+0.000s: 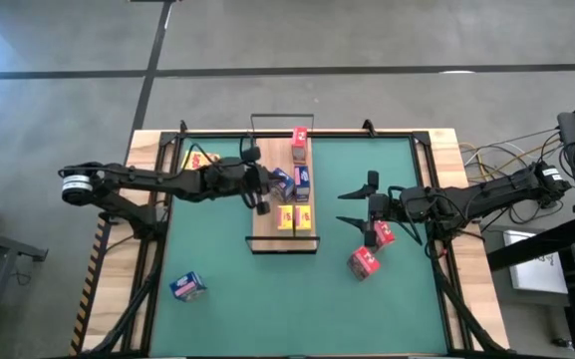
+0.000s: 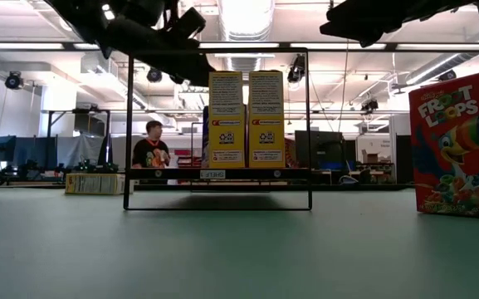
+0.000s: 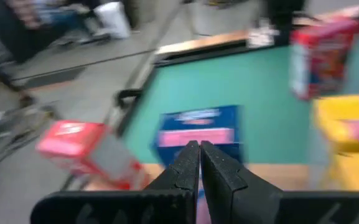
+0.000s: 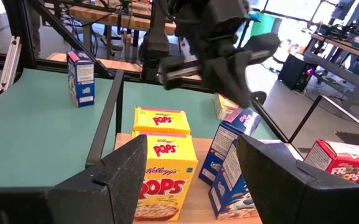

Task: Stack cereal on shelf
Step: Put the top blue cereal box on the shelf aligned with the other blue cereal box

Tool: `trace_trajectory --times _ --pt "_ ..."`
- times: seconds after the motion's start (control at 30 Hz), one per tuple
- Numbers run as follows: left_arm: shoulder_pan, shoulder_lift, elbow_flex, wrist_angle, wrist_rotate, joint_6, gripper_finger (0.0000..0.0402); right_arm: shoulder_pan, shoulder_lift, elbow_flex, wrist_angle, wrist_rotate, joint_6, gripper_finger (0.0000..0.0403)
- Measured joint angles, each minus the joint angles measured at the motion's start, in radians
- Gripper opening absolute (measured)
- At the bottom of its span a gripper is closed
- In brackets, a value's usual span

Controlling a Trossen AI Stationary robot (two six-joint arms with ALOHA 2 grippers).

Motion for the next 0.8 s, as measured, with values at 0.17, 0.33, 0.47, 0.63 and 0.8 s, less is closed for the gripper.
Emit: trace_trajectory --times 0.17,0.33,0.47,0.63,0.8 --pt "0.000 0.005 0.000 -0.058 0.013 0.001 0.0000 0.000 0.000 0.000 0.000 0.000 0.000 0.0237" --pt "-0.002 0.004 0.000 -0.099 0.015 -0.005 0.0000 -0.002 0.000 0.000 0.000 0.000 0.000 0.0237" --pt "-0.003 0.001 0.003 -0.136 0.016 0.016 0.0000 -0.002 0.000 0.000 0.000 0.000 0.000 0.0237" --pt "-0.002 0.001 0.004 -0.133 0.014 0.133 0.0000 -0.002 0.000 0.000 0.000 0.000 0.000 0.0237" --pt "-0.002 0.002 0.043 -0.179 0.012 0.321 0.0000 -0.002 0.000 0.000 0.000 0.000 0.000 0.0237"
